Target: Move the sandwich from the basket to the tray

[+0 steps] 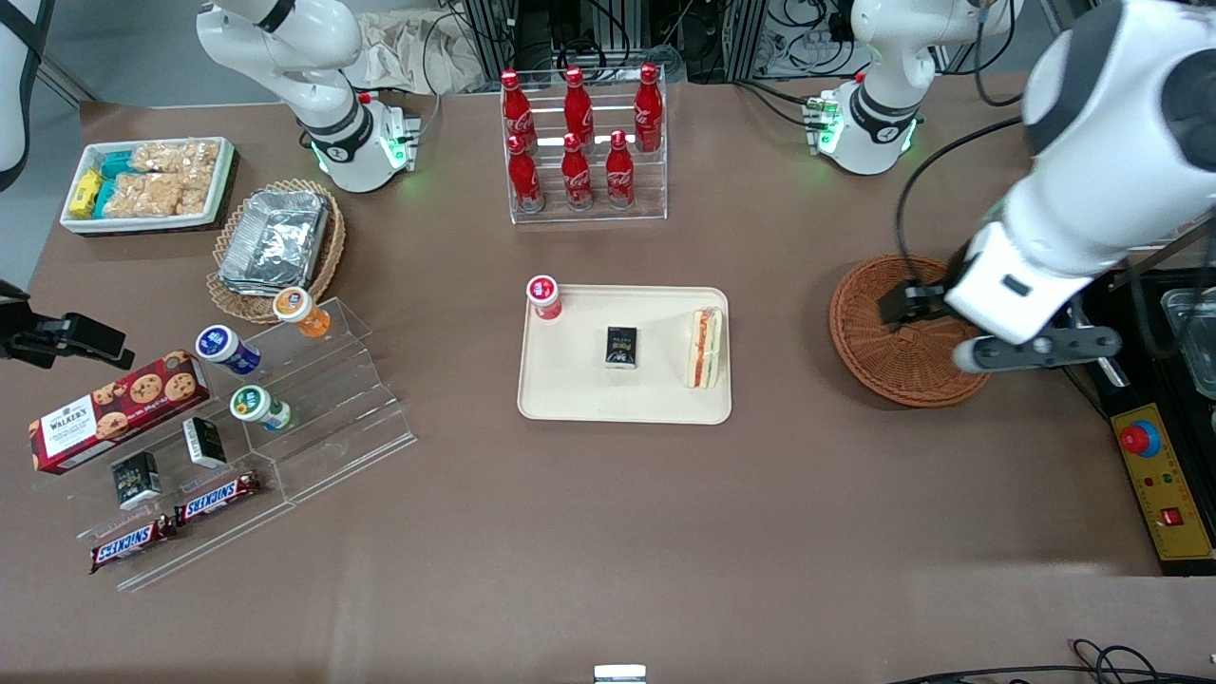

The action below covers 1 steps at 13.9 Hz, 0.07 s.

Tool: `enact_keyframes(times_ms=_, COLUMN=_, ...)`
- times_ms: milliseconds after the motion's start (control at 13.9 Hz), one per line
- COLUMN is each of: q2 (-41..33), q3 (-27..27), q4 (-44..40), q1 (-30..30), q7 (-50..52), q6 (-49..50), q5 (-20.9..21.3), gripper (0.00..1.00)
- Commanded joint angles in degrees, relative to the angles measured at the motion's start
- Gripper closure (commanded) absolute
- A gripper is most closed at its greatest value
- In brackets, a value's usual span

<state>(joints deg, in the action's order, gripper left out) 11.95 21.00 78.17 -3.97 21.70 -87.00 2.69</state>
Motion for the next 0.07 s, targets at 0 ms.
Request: enact_keyframes(times_ms=0, q2=-2.7, q3=-3.3, q4=-0.3, q1=1.9, q7=-1.1, q6=1.1, q5=-0.8, gripper=0.00)
